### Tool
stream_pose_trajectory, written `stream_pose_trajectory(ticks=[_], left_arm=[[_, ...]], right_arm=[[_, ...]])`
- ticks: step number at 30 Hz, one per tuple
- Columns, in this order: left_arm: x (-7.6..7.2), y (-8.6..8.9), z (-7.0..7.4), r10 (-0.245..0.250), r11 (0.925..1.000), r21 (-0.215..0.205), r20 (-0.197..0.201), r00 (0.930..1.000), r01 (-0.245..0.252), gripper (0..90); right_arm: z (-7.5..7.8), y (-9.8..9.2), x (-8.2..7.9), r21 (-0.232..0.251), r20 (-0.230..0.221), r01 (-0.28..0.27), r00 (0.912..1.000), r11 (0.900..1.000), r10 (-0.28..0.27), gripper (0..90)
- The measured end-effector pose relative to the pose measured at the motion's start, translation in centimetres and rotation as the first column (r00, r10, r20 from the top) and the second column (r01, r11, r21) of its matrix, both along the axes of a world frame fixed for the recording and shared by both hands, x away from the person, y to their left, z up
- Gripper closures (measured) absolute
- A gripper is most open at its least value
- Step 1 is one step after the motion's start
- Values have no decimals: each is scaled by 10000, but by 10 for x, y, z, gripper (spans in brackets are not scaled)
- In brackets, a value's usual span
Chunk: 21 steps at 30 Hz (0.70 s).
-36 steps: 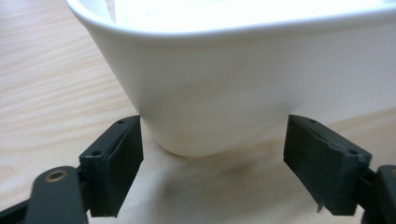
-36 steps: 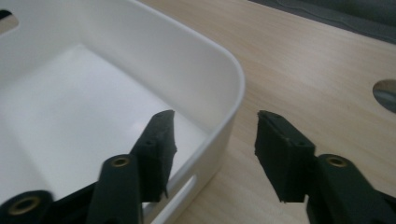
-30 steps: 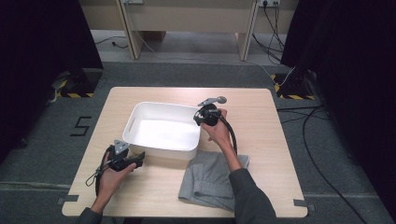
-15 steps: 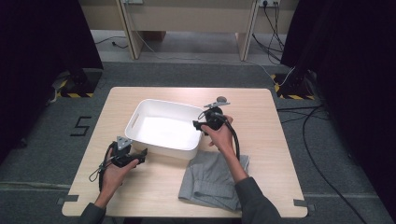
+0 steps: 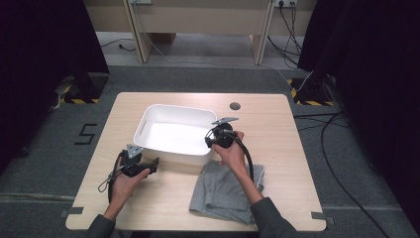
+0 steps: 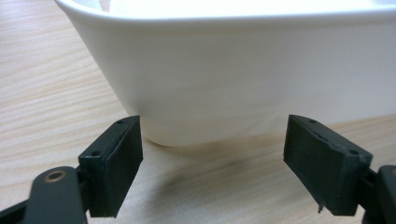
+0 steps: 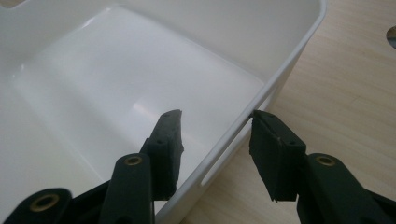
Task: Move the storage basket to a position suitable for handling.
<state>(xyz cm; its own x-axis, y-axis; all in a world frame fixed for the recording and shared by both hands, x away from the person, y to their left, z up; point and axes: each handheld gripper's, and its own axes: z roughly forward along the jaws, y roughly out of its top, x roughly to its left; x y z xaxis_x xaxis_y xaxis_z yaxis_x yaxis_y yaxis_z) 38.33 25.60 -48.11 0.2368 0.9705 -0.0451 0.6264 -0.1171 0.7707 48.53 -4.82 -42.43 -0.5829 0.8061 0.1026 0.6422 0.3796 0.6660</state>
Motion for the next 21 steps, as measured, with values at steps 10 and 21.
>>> stream_pose_trajectory(ticks=[10, 21], left_arm=[[7, -13, 1, -386, 9985, -374, 74, 9992, 388, 228], [-1, -42, 10, -1584, 9846, -724, 134, 9873, 1589, 263]], right_arm=[[-2, -16, 30, 297, -48, 259, 9997, 9992, -258, 610], [-12, -74, 25, 139, 76, 376, 9993, 9992, -377, 677]])
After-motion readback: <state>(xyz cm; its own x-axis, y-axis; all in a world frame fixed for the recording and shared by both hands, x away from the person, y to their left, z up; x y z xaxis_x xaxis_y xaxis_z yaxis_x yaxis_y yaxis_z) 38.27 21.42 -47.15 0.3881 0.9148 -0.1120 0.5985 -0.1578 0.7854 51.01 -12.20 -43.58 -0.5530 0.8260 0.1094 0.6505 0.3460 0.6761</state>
